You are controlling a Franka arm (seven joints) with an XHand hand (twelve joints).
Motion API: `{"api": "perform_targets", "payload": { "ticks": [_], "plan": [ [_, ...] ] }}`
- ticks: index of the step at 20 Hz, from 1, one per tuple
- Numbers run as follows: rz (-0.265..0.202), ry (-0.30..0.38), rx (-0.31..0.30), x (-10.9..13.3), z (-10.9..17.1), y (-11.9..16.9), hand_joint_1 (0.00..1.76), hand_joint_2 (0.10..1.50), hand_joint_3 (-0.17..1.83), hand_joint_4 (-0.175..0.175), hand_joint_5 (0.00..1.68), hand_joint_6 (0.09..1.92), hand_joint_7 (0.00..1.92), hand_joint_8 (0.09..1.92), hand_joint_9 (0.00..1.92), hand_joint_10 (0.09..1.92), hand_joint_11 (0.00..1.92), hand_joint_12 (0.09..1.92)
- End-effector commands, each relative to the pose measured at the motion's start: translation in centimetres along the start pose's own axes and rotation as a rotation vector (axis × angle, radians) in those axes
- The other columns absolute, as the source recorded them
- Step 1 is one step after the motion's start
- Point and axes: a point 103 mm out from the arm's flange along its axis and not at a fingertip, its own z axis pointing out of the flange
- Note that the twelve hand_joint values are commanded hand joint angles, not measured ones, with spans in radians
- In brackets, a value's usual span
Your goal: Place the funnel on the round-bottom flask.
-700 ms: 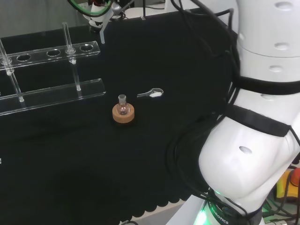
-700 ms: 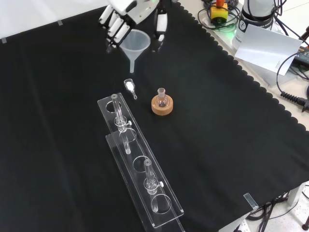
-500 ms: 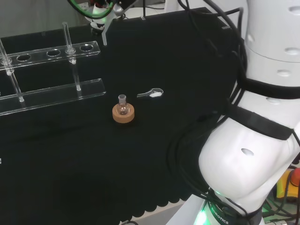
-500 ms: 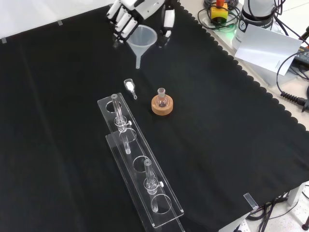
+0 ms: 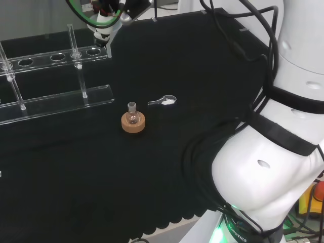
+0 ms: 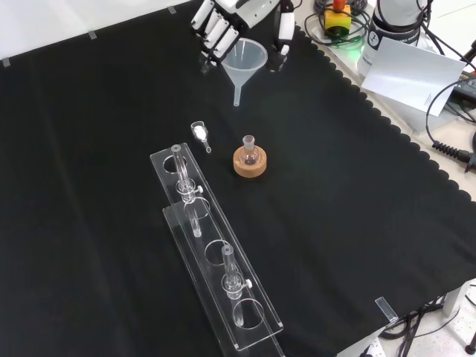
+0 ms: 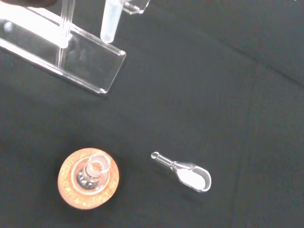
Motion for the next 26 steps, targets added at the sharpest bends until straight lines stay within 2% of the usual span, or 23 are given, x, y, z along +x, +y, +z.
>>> {"api": "perform_targets", "payload": {
  "ticks": [1, 6, 16, 26],
  "plan": [
    [0.058, -0.009, 0.082, 0.5, 5.0, -1.3, 0.67, 0.76, 0.42, -0.040, 0.55, 0.10, 0.52, 0.66, 0.81, 0.51, 0.45, 1.30],
    [0.061, -0.006, 0.102, 0.5, 6.3, -1.5, 0.67, 0.75, 0.43, -0.040, 0.55, 0.10, 0.52, 0.66, 0.81, 0.51, 0.46, 1.30],
    [0.069, 0.016, 0.099, 0.0, 7.4, -2.0, 0.67, 0.75, 0.43, -0.040, 0.55, 0.11, 0.52, 0.66, 0.81, 0.50, 0.46, 1.29],
    [0.052, 0.037, 0.095, 0.7, 9.9, -1.0, 0.67, 0.75, 0.43, -0.040, 0.55, 0.11, 0.53, 0.66, 0.81, 0.50, 0.46, 1.29]
  ]
}}
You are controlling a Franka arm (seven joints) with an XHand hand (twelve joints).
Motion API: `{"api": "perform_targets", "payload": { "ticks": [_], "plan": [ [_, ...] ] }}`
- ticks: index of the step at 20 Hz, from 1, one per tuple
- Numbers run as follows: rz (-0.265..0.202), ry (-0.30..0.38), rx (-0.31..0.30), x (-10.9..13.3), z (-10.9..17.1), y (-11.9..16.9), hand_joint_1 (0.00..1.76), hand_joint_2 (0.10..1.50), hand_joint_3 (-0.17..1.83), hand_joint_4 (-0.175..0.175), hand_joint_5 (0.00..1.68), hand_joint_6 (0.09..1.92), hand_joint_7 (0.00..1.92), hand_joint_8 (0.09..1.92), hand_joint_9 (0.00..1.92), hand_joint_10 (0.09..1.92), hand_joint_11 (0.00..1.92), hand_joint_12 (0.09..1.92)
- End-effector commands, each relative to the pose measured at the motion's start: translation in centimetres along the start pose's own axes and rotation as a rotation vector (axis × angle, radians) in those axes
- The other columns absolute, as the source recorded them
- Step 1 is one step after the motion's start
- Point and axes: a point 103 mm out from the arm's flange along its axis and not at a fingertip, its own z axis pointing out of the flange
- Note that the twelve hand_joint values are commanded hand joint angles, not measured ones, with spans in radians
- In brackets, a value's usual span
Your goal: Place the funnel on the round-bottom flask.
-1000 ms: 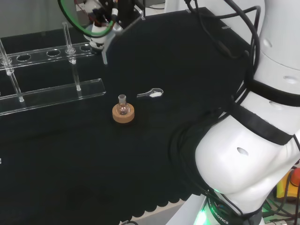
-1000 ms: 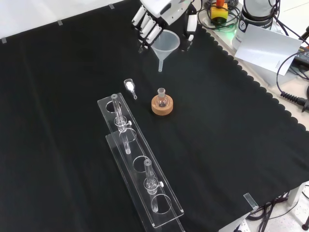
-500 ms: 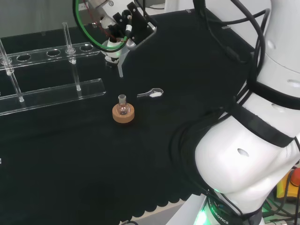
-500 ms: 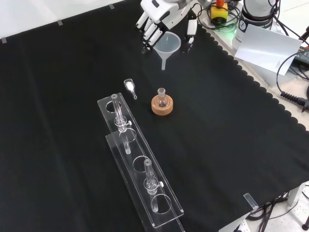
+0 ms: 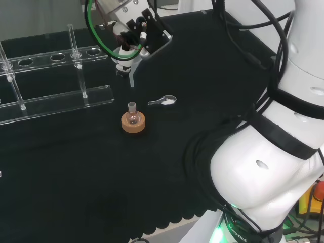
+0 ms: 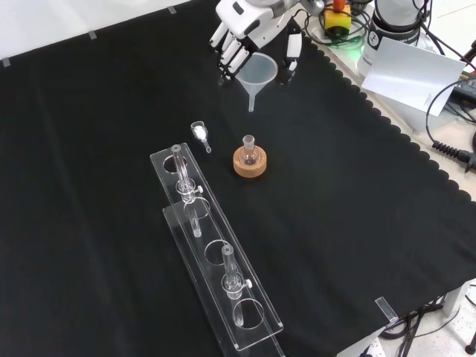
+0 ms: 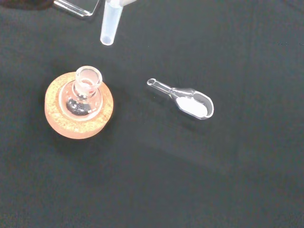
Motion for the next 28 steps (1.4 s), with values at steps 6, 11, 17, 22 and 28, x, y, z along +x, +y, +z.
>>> {"api": "perform_targets", "payload": {
  "ticks": [6, 11, 17, 22, 28],
  "plan": [
    [-0.019, 0.016, 0.007, 0.3, 2.0, 1.6, 0.67, 0.75, 0.44, -0.041, 0.55, 0.11, 0.53, 0.66, 0.81, 0.50, 0.47, 1.29],
    [-0.025, 0.022, 0.010, 0.4, 3.0, 2.5, 0.67, 0.75, 0.44, -0.041, 0.55, 0.11, 0.53, 0.66, 0.81, 0.50, 0.47, 1.29],
    [-0.037, 0.035, 0.010, 0.7, 3.9, 3.5, 0.67, 0.75, 0.44, -0.041, 0.55, 0.12, 0.53, 0.66, 0.81, 0.50, 0.47, 1.29],
    [-0.042, 0.043, 0.015, 1.0, 4.5, 4.2, 0.67, 0.75, 0.44, -0.041, 0.55, 0.12, 0.52, 0.66, 0.81, 0.50, 0.47, 1.29],
    [-0.042, 0.050, 0.018, 0.8, 5.0, 4.6, 0.67, 0.75, 0.44, -0.041, 0.55, 0.12, 0.52, 0.66, 0.80, 0.50, 0.47, 1.29]
  ]
}}
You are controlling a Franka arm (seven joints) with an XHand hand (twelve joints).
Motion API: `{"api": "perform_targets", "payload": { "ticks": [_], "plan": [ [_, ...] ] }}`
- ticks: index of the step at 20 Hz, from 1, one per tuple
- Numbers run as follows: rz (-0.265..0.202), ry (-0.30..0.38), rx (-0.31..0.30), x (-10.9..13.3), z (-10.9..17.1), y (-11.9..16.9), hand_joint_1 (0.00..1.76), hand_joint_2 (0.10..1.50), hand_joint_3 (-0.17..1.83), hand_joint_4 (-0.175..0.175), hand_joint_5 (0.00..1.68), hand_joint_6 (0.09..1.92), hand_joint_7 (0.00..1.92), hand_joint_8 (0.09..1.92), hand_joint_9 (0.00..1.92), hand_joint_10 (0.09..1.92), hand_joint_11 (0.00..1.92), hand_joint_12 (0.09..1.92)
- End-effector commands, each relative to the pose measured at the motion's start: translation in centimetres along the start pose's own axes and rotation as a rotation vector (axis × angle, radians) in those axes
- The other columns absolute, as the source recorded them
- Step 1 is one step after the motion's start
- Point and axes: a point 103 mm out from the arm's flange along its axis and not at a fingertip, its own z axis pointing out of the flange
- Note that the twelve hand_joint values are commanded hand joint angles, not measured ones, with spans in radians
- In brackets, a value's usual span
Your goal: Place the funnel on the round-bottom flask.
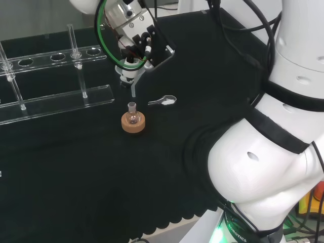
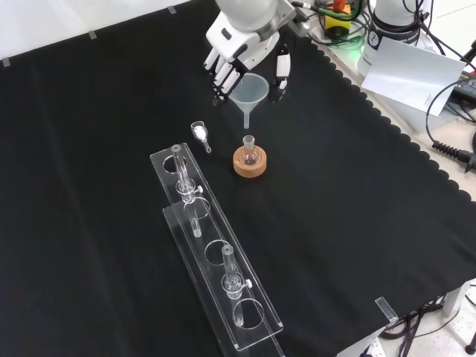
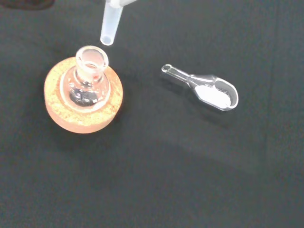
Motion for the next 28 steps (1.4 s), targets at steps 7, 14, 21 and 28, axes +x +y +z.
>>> {"api": "perform_targets", "payload": {
  "ticks": [7, 14, 21, 28],
  "plan": [
    [-0.017, 0.010, 0.006, 0.4, 1.3, 1.5, 0.68, 0.75, 0.44, -0.042, 0.55, 0.12, 0.52, 0.66, 0.80, 0.50, 0.47, 1.29],
    [-0.018, 0.003, 0.014, 0.6, 1.5, 1.7, 0.68, 0.75, 0.44, -0.043, 0.55, 0.13, 0.52, 0.66, 0.80, 0.50, 0.48, 1.29],
    [-0.020, 0.003, 0.019, 0.7, 1.6, 1.8, 0.68, 0.75, 0.44, -0.043, 0.55, 0.13, 0.52, 0.66, 0.80, 0.50, 0.48, 1.29],
    [-0.025, 0.004, 0.028, 1.1, 2.2, 2.1, 0.68, 0.75, 0.45, -0.043, 0.55, 0.13, 0.52, 0.66, 0.80, 0.51, 0.48, 1.29]
  ]
}}
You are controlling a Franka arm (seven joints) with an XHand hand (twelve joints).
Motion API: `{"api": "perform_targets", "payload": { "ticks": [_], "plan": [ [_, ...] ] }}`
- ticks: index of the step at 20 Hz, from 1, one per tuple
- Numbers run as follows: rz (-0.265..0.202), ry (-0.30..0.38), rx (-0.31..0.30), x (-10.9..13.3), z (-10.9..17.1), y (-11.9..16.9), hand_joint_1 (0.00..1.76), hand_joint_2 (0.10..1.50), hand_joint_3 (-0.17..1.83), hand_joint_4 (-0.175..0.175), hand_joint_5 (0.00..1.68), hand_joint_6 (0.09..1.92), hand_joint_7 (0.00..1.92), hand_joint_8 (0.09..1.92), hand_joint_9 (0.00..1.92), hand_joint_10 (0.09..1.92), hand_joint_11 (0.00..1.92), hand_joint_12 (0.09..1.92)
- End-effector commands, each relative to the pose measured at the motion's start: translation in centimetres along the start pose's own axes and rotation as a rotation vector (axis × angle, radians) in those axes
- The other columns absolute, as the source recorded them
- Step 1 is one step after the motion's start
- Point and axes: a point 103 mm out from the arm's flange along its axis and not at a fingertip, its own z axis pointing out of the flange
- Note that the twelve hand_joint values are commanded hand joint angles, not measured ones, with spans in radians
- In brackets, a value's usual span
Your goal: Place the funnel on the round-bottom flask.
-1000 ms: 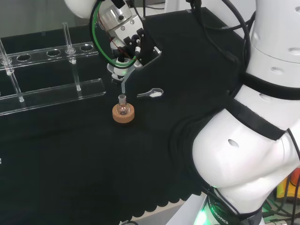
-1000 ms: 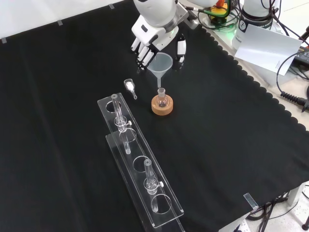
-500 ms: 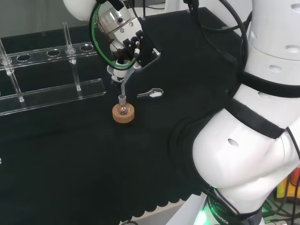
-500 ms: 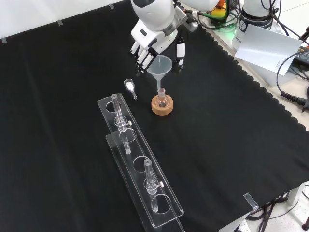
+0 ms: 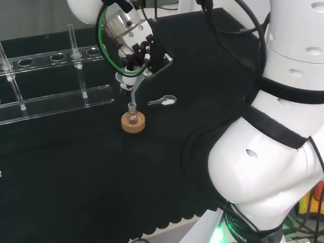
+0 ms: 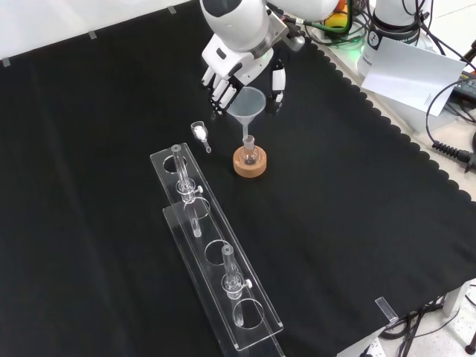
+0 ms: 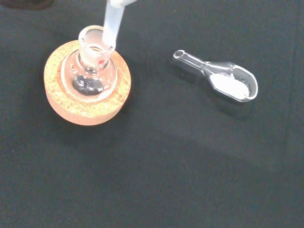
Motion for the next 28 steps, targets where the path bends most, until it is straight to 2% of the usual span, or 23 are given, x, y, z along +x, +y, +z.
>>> {"api": "perform_targets", "payload": {
  "ticks": [1, 14, 28],
  "plan": [
    [-0.002, 0.002, 0.002, 0.2, 0.3, 0.0, 0.68, 0.75, 0.45, -0.043, 0.55, 0.13, 0.52, 0.66, 0.80, 0.51, 0.48, 1.29],
    [-0.003, 0.004, -0.005, 0.5, 0.2, 0.0, 0.68, 0.75, 0.45, -0.044, 0.55, 0.14, 0.52, 0.67, 0.80, 0.51, 0.48, 1.29],
    [-0.028, 0.022, 0.015, 1.8, 1.0, 1.1, 0.68, 0.75, 0.45, -0.044, 0.54, 0.15, 0.52, 0.67, 0.80, 0.51, 0.48, 1.29]
  ]
}}
